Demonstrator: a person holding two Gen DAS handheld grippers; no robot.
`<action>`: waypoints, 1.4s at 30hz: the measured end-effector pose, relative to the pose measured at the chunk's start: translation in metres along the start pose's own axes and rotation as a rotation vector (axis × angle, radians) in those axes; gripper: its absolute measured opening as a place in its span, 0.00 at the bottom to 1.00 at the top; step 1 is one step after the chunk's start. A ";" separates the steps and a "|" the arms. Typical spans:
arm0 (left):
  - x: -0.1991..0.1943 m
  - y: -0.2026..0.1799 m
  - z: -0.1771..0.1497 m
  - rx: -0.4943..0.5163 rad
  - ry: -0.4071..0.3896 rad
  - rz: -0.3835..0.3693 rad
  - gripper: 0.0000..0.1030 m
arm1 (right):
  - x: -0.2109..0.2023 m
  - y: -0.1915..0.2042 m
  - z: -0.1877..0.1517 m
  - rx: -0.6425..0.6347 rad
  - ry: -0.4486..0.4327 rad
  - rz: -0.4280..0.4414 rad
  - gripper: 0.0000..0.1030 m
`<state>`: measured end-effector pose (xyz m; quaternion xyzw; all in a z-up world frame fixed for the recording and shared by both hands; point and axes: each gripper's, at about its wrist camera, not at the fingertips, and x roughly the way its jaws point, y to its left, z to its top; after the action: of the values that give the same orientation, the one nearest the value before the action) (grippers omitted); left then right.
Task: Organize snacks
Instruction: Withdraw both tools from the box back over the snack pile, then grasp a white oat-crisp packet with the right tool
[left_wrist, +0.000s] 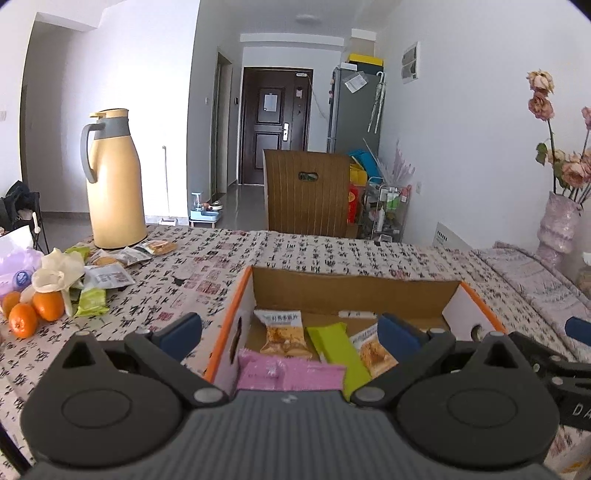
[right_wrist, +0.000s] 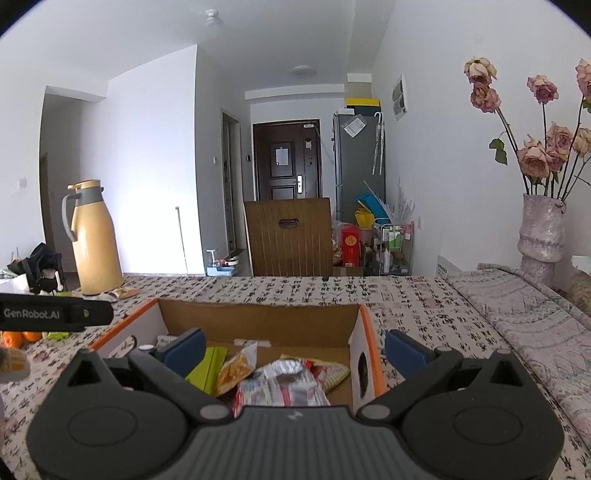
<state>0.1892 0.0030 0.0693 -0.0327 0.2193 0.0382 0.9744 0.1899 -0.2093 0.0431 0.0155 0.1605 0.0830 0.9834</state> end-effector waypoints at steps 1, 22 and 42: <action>-0.004 0.001 -0.003 0.003 0.003 -0.002 1.00 | -0.004 0.000 -0.002 -0.002 0.004 0.000 1.00; -0.034 0.039 -0.082 0.038 0.058 0.005 1.00 | -0.046 -0.017 -0.069 0.013 0.141 -0.029 1.00; -0.022 0.042 -0.097 0.018 0.070 -0.013 1.00 | -0.040 -0.022 -0.089 0.025 0.226 -0.072 1.00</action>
<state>0.1246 0.0355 -0.0109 -0.0269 0.2532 0.0286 0.9666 0.1278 -0.2376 -0.0302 0.0124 0.2719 0.0468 0.9611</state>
